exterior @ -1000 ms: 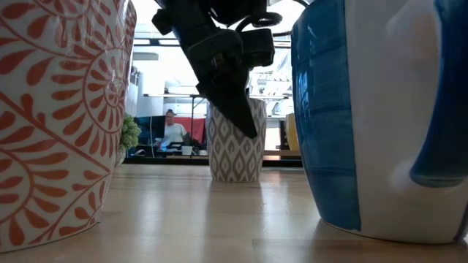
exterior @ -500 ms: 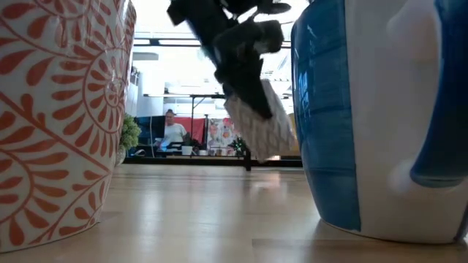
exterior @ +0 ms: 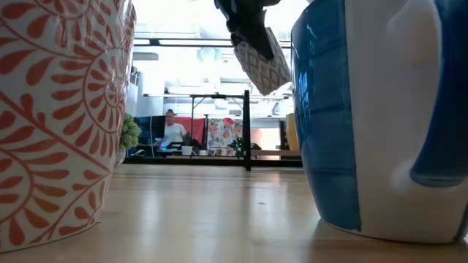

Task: Place coffee mugs
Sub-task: Put the gray patterned mug on the shelf

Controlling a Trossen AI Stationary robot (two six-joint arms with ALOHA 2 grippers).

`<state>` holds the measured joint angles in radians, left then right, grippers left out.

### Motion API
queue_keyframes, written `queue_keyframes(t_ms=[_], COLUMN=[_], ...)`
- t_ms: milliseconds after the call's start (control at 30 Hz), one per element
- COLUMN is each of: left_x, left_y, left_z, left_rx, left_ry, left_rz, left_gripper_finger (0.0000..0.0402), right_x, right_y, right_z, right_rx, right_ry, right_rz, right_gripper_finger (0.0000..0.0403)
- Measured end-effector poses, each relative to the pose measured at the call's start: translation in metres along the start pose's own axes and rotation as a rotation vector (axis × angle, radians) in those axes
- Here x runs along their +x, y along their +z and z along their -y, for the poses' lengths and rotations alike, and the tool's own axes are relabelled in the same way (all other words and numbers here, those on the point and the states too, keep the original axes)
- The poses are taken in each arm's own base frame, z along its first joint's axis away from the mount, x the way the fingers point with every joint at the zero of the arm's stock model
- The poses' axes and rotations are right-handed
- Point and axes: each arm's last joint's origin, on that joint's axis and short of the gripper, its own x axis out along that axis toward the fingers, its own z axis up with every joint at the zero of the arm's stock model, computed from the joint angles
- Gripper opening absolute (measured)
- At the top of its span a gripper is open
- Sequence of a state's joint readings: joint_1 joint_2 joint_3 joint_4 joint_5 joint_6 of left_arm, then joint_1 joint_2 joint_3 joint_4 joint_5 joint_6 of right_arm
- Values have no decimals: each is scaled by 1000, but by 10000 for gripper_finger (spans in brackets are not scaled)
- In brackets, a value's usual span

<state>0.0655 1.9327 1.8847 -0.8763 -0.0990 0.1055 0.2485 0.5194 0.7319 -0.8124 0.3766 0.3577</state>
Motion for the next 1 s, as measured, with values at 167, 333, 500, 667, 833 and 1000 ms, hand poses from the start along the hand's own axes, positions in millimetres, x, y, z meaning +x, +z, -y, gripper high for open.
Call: queue_keyframes(t_ms=[167, 333, 500, 667, 833, 1000], left_x=[-7, -7, -5, 3, 29, 71], left_y=[6, 4, 5, -4, -11, -16], left_z=[-31, -48, -37, -11, 17, 44], left_rx=[-20, -28, -9, -1, 8, 59], left_ry=[84, 115, 53, -43, -93, -148], left_rz=[41, 40, 47, -21, -88, -130], left_gripper_finger=[7, 7, 7, 7, 7, 7], right_x=[0, 1, 6, 10, 10, 11], right_y=[0, 0, 0, -2, -1, -1], right_z=[0, 0, -1, -2, -2, -2], right_rx=[-22, -23, -32, -28, -34, -29], right_ry=[-12, -25, -55, -70, -91, -97], right_rz=[3, 2, -16, -55, -52, -55], right_gripper_finger=[67, 67, 67, 67, 67, 67])
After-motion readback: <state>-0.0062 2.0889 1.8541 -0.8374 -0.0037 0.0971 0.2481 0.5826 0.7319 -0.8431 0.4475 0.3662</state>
